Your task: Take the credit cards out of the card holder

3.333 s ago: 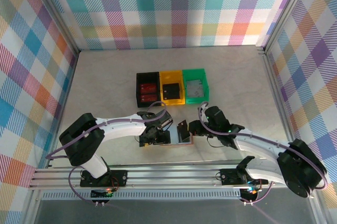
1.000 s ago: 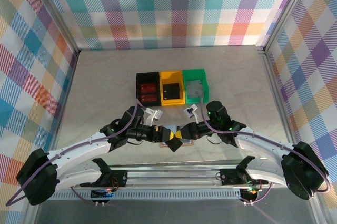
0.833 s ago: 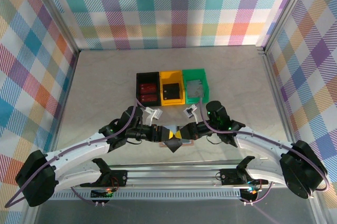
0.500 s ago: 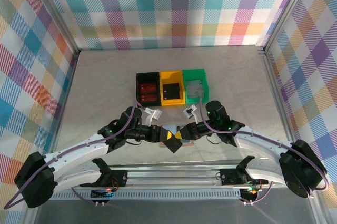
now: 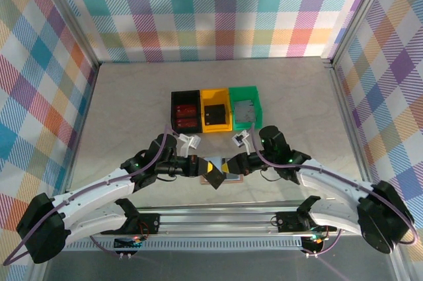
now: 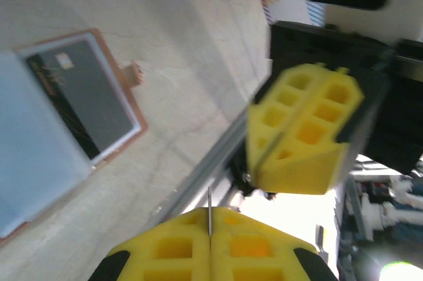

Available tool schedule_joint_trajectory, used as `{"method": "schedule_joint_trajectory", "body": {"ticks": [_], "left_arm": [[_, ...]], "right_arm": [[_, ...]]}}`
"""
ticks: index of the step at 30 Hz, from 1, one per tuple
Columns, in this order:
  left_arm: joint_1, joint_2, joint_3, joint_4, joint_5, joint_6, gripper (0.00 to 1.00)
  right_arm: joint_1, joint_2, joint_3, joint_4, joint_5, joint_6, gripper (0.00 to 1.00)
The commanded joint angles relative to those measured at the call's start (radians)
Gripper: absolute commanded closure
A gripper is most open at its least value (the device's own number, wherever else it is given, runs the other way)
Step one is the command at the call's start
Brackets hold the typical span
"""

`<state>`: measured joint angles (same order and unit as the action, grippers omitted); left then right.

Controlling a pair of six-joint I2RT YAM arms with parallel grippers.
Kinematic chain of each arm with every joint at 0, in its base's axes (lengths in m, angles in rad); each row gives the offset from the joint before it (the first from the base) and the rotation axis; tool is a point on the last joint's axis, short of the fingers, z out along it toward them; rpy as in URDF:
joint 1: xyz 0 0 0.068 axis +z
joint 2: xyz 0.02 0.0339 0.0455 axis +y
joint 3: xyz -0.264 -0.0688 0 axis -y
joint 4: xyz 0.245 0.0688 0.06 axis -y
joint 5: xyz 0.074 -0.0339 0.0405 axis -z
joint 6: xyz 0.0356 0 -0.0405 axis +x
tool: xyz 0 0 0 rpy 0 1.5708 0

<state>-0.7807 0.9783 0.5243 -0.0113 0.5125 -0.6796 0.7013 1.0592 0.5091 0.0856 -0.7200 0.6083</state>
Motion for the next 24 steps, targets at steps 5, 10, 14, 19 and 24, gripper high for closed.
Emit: {"method": "schedule_joint_trajectory", "body": {"ticks": [5,10,14,19,24], "left_arm": [[0.010,0.023,0.206,-0.218,-0.416,0.037,1.00],[0.018,0.183,0.389,-0.326,-0.564,0.043,1.00],[0.041,0.324,0.522,-0.358,-0.597,0.054,1.00],[0.079,0.459,0.658,-0.386,-0.661,0.077,1.00],[0.112,0.583,0.745,-0.364,-0.670,0.105,1.00]], "right_arm": [[-0.066,-0.198,0.084,-0.312,0.377,-0.093,0.26],[-0.122,-0.260,0.078,-0.384,0.488,-0.056,0.03],[-0.142,-0.305,0.069,-0.416,0.518,-0.046,0.01],[-0.158,-0.381,0.054,-0.449,0.556,-0.038,0.01],[-0.166,-0.432,0.042,-0.467,0.583,-0.032,0.01]]}}
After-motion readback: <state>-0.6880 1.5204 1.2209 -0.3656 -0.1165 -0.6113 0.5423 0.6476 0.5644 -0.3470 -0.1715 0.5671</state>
